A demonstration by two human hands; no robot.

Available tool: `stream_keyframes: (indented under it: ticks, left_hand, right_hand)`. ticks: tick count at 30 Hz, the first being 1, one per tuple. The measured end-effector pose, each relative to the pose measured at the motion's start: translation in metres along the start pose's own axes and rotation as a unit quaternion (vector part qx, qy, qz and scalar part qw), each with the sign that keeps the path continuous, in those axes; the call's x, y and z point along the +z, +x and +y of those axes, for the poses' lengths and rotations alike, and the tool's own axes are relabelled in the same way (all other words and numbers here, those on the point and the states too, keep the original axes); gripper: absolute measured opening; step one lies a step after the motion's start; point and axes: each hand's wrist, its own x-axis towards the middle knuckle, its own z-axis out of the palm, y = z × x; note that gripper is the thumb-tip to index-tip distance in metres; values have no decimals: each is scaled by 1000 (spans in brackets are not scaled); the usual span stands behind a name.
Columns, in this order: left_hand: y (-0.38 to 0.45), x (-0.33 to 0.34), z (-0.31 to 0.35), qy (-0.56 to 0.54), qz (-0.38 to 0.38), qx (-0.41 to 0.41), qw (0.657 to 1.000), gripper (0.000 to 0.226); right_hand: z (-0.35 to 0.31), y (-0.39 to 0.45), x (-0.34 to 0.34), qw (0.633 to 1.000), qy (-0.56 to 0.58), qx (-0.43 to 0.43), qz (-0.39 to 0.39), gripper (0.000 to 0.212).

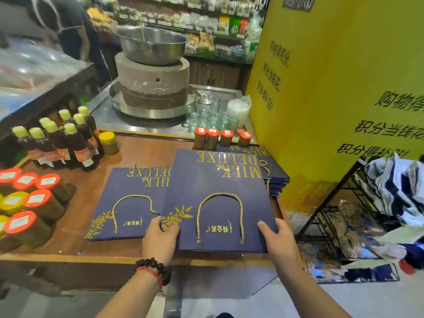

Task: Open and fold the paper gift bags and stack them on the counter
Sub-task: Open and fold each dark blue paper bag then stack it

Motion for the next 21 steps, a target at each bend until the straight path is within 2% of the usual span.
stream_keyframes:
  ticks: [3, 8, 12, 21]
  left_hand:
    - [8, 8, 16, -1, -19, 6, 1000, 30]
    - [32, 31, 35, 14, -71, -4, 997, 11]
    - [59, 58, 50, 30, -120, -31, 992, 22]
    - [126, 148, 98, 63, -180, -46, 981, 19]
  right_hand:
    - [-9, 13, -3, 1000, 13, -10, 15, 21]
    - [-18, 42, -10, 999, 9, -8, 35, 18]
    - [-23, 80, -22, 999, -27, 2, 34, 19]
    - [-37, 189, -37, 998, -32, 35, 41, 9]
